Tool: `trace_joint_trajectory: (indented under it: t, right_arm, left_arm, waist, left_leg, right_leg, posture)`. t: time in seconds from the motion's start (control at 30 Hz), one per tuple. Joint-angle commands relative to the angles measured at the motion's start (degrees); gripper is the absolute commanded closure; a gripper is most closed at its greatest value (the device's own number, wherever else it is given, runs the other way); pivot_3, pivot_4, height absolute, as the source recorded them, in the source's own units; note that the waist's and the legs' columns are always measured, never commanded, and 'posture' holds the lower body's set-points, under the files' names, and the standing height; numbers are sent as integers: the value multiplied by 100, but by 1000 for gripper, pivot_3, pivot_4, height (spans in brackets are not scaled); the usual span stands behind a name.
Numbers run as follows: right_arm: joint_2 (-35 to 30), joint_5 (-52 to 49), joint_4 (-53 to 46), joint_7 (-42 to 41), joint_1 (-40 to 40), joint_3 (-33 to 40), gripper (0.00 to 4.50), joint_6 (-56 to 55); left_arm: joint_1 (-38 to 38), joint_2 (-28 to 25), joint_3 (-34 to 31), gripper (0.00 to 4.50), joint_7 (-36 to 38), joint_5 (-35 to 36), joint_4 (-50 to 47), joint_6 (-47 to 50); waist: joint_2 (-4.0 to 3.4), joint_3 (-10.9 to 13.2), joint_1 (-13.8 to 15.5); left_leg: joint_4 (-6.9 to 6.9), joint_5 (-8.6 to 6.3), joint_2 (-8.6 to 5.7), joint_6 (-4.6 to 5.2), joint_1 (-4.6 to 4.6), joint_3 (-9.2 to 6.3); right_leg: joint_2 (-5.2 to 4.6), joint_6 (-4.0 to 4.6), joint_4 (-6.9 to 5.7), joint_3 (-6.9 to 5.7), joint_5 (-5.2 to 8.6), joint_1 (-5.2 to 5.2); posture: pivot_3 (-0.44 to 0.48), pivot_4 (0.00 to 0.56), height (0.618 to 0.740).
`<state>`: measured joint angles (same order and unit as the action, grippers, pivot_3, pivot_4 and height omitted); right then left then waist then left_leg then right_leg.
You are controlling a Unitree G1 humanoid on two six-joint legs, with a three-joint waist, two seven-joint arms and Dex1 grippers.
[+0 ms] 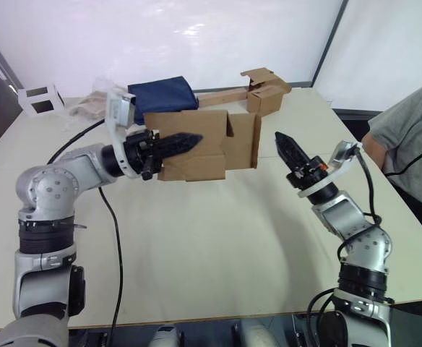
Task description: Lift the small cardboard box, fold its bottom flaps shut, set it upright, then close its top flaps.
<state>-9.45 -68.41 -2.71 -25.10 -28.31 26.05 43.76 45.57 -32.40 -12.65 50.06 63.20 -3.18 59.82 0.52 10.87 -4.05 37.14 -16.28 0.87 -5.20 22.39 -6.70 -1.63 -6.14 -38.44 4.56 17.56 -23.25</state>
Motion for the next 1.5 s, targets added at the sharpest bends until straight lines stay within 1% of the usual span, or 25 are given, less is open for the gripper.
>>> trace_joint_trajectory:
  t: [0.03, 0.23, 0.37, 0.6, 0.77, 1.0, 1.07, 1.2, 1.33, 1.43, 1.5]
  right_arm:
    - [275, -930, -75, 137, -157, 109, 50, 106]
    - [512, -1281, -539, 217, -53, -317, 50, 204]
    - [491, -1423, -931, 310, 59, -636, 50, 299]
    - [339, -1675, -1136, 498, 0, -755, 50, 194]
    - [212, -1812, -1375, 616, 108, -838, 50, 159]
    - [89, -1762, -1521, 701, 255, -1018, 50, 91]
    - [67, -1728, -1521, 697, 274, -1057, 389, 57]
    - [-13, -1564, -1525, 725, 287, -1154, 1722, 12]
    - [-85, -1489, -1528, 657, 287, -1218, 1722, -43]
    - [-134, -1432, -1560, 626, 311, -1273, 2458, -73]
    - [-157, -1401, -1575, 613, 326, -1304, 3288, -89]
  left_arm:
    - [120, -39, -206, 4500, -101, 281, -200, 76]
    - [128, -40, -189, 4500, -189, 343, -221, 70]
    - [160, -7, -221, 4500, -276, 367, -161, 3]
    - [155, -5, -132, 4500, -201, 259, -97, -101]
    - [139, 3, -91, 4500, -167, 147, -33, -225]
    - [160, 37, -93, 4500, -155, 108, 21, -279]
    - [178, 46, -82, 4500, -142, 83, 49, -297]
    - [220, 56, -81, 4500, -121, 57, 80, -305]
    - [258, 58, -87, 4500, -98, 25, 128, -308]
    - [266, 59, -95, 4500, -82, 9, 135, -297]
    - [266, 59, -99, 4500, -77, 10, 132, -291]
  waist:
    - [0, 0, 11]
    - [-1, 0, 2]
    - [-2, 0, 2]
    - [-2, 0, 8]
    - [-2, 0, 7]
    - [-2, 0, 7]
    - [-2, 0, 7]
    - [-2, 0, 10]
    - [-2, 0, 10]
    - [-2, 0, 8]
    - [-2, 0, 8]
  left_leg:
    - [1, 0, 0, 0, 0, 0]
    - [0, 1, 0, -1, 0, 0]
    - [-1, 0, 0, -1, 0, -1]
    - [0, 0, 0, -1, 0, -1]
    - [-1, 0, 0, -1, 0, -1]
    - [-1, 0, 0, 0, 0, -1]
    - [-1, 0, 0, 0, 0, -1]
    - [0, 0, 0, 0, 0, 0]
    - [-1, 0, 0, 0, 0, -1]
    - [-1, 0, 0, 0, 0, 0]
    - [-1, 0, 0, 0, 0, -1]
  right_leg:
    - [0, 0, 0, -1, 0, 1]
    - [1, 0, 0, -1, 0, 0]
    - [1, 0, 1, -1, 0, -2]
    - [0, 0, 1, -1, 0, 0]
    - [1, 0, 1, -1, 0, -1]
    - [1, 0, 2, -1, 0, -1]
    - [1, 0, 2, 0, 0, -1]
    - [1, 0, 2, 0, 0, -1]
    - [1, 0, 2, -1, 0, 0]
    - [1, 0, 2, -1, 1, 0]
    - [1, 0, 2, -1, 1, -1]
  posture:
    - [0, 150, 740]
    - [0, 150, 740]
    - [0, 150, 740]
    - [0, 150, 740]
    - [0, 150, 740]
    - [0, 150, 740]
    - [0, 150, 740]
    - [0, 150, 740]
    - [0, 150, 740]
    - [0, 150, 740]
    - [0, 150, 740]
